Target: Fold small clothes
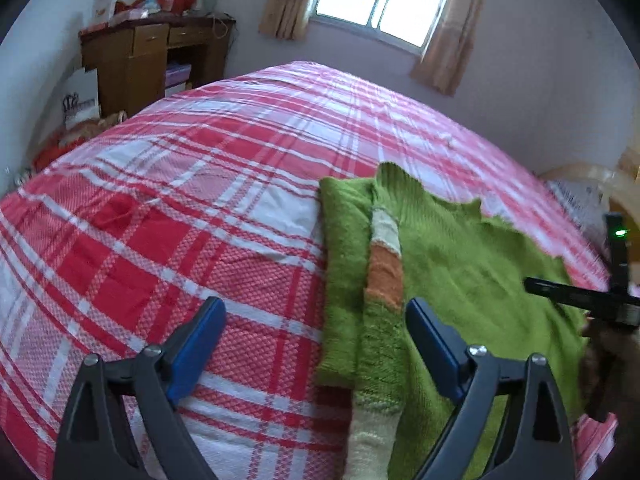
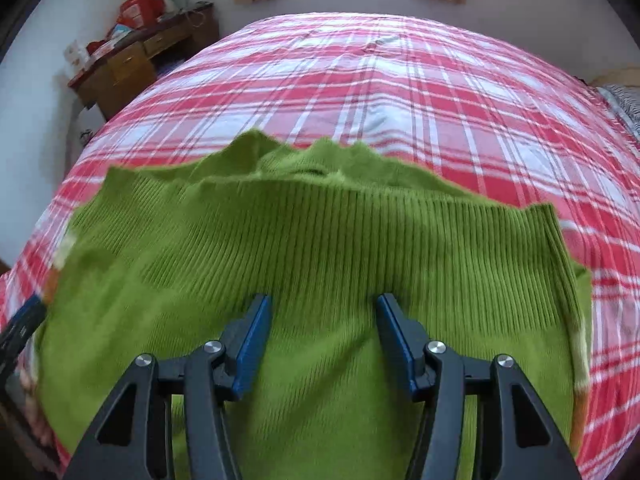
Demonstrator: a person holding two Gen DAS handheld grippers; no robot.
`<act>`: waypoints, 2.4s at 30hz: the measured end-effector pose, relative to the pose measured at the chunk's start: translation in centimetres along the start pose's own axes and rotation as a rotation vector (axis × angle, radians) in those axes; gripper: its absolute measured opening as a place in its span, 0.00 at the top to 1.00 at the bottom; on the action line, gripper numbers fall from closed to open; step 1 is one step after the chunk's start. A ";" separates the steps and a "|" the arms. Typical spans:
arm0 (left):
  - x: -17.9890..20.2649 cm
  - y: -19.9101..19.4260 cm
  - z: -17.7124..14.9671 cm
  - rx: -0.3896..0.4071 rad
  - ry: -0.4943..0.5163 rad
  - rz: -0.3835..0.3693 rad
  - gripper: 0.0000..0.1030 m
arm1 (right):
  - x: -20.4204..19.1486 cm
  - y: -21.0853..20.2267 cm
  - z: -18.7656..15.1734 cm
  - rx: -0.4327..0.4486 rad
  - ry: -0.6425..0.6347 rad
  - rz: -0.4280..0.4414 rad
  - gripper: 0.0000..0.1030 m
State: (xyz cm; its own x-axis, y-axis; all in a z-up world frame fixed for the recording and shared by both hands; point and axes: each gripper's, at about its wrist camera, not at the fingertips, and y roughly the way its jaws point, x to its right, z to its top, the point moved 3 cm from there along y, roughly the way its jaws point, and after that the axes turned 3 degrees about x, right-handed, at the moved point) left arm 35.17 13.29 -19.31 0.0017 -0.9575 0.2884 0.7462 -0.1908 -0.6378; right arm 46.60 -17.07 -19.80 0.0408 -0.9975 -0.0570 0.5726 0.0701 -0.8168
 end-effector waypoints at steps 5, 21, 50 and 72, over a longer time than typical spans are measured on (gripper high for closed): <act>0.3 0.3 -0.1 -0.007 0.017 0.012 0.07 | -0.1 0.9 1.4 0.022 0.002 -0.020 0.46; 2.0 1.6 -0.7 -0.084 0.162 0.165 0.00 | 3.1 -6.6 -6.7 0.152 0.009 -0.061 0.44; 2.2 1.6 -0.9 -0.094 0.176 0.175 0.00 | -10.6 -11.2 -14.3 0.238 -0.345 0.045 0.38; 0.8 2.2 1.6 -0.087 0.143 0.002 0.00 | -22.5 -9.4 -16.6 0.341 -0.750 -0.113 0.38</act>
State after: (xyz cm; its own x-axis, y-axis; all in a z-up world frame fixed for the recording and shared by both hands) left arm 37.85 12.47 -19.36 -0.0962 -0.9778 0.1864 0.6856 -0.2008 -0.6998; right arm 26.72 4.69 -20.33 0.4342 -0.7419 0.5109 0.8177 0.0868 -0.5690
